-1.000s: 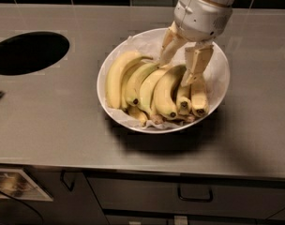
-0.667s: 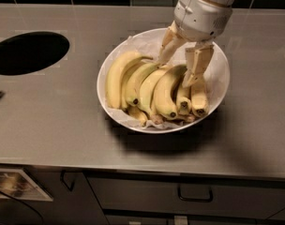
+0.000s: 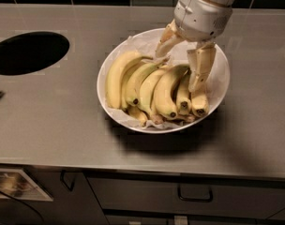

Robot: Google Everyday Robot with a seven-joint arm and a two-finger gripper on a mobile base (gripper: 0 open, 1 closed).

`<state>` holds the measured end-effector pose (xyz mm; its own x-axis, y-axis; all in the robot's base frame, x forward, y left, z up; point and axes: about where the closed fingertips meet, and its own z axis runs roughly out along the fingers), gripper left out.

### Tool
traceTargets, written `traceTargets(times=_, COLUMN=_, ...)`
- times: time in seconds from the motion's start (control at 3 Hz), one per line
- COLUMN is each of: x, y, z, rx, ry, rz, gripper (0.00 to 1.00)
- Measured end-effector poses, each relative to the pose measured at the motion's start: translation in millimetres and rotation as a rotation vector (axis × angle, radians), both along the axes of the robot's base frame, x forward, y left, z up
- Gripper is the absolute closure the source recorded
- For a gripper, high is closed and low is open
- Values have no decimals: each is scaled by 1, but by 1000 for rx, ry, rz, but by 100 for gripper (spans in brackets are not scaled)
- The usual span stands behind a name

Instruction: Pick banana from white bowl

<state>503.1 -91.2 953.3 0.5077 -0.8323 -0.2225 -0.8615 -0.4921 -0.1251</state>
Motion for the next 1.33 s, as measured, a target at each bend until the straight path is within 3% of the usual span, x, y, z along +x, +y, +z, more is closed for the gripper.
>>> traceTargets(times=0.33, x=0, y=0, z=0, rx=0, ry=0, rz=0, gripper=3)
traceTargets(times=0.67, x=0, y=0, z=0, rx=0, ry=0, rz=0, gripper=0)
traceTargets(times=1.0, x=8, y=3, z=-1, rx=24, ry=-26, rz=-15, gripper=18)
traceTargets(times=1.33, x=11, y=1, z=-6, rx=39, ry=-28, rz=-27, gripper=42)
